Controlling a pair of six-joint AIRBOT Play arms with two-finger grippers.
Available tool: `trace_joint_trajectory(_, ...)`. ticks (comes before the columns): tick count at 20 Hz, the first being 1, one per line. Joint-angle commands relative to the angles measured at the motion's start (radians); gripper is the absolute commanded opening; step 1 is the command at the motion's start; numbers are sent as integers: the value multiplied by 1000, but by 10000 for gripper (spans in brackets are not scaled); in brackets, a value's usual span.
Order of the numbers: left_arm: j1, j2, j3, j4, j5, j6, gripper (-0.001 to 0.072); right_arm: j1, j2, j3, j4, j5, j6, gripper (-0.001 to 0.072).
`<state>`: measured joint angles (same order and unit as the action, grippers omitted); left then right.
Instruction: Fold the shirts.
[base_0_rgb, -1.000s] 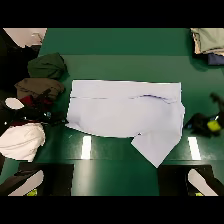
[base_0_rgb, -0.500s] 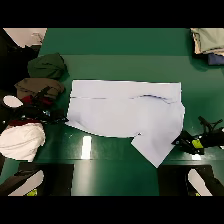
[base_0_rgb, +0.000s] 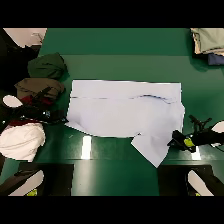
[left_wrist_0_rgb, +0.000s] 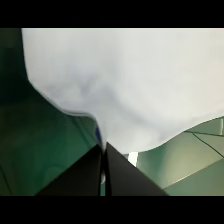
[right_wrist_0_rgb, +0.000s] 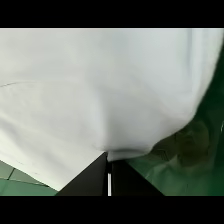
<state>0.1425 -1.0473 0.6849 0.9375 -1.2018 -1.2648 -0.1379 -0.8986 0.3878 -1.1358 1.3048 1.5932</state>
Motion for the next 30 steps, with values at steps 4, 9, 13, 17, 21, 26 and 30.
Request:
trace_joint_trajectory(4,1,136,-2,76,-173,-45,23,15,195,193,-298,383,8,16)
trace_joint_trajectory(9,1,227,-24,-11,-257,-100,24,16,308,315,-261,366,8,16)
trace_joint_trajectory(13,1,182,80,-62,15,-89,24,16,161,436,-180,188,-6,16)
trace_joint_trajectory(17,1,-21,200,-79,92,-87,25,16,-95,606,-134,85,-57,15)
trace_joint_trajectory(21,1,-265,330,-217,145,-36,25,37,-310,758,-116,37,-58,16)
trace_joint_trajectory(26,-74,-481,522,-225,160,-34,25,95,-525,937,-114,-11,-56,16)
trace_joint_trajectory(30,-106,-528,603,-211,270,-12,26,103,-654,1062,-112,-3,-26,17)
